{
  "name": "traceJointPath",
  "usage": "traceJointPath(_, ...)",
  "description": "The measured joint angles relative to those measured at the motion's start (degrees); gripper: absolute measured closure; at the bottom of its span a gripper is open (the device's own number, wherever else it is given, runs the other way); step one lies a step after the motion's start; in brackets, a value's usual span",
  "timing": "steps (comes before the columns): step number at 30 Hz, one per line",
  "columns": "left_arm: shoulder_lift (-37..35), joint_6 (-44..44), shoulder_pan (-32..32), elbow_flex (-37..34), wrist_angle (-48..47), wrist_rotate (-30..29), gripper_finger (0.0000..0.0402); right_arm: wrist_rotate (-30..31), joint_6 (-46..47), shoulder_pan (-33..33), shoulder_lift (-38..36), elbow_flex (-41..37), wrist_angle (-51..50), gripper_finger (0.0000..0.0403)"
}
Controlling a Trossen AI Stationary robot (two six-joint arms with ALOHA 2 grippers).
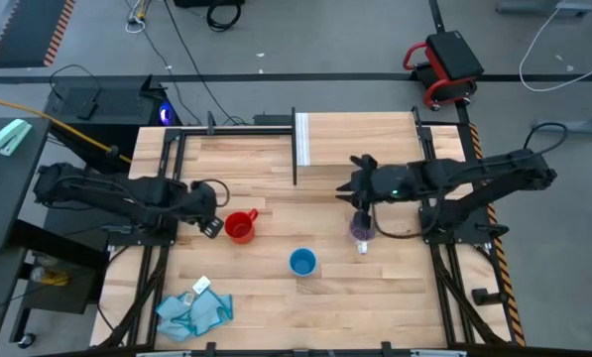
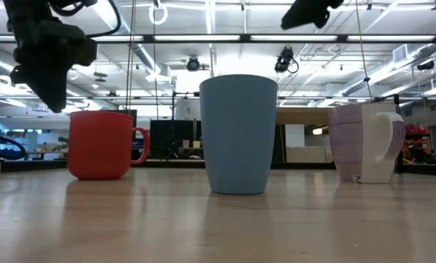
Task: Stack small to large cups/mugs on shelf
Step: Put the red mug on the shelf
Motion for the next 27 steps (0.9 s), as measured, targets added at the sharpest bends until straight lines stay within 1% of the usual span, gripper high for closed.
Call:
traceJointPath(3, 2.66, 0.52, -0.57, 0.0, 4.73, 0.0, 0.0289, -0.09, 0.2, -0.87, 1.53, -0.32, -0.1, 0.0312)
traceJointPath(7, 6.38, 0.36, 0.52, 0.1, 5.97, 0.24, 0.027, -0.09, 1.25, -1.39, 3.08, -0.34, -0.86, 0.0314)
traceJointPath(11, 9.54, 0.46, 1.02, -0.12, 6.54, 1.92, 0.0253, -0.1, 1.56, -1.36, 4.11, -0.39, -2.18, 0.0314)
traceJointPath(16, 10.76, 0.52, 1.02, -0.07, 9.44, 1.95, 0.0241, -0.09, 1.58, -1.36, 4.71, -0.4, -2.53, 0.0314)
traceJointPath(22, 10.59, 1.15, 1.02, -0.04, 13.67, 1.95, 0.0239, -0.09, 1.2, -1.36, 4.7, -0.43, -2.38, 0.0315)
traceJointPath(25, 10.61, 1.14, 1.02, -0.04, 15.76, 3.52, 0.0239, -0.22, 1.18, -1.34, 4.9, -0.43, -2.4, 0.0314)
traceJointPath(27, 10.61, 1.15, 0.89, -0.04, 17.18, 3.88, 0.0239, -1.61, 1.16, -1.35, 5.21, -0.44, -2.54, 0.0314)
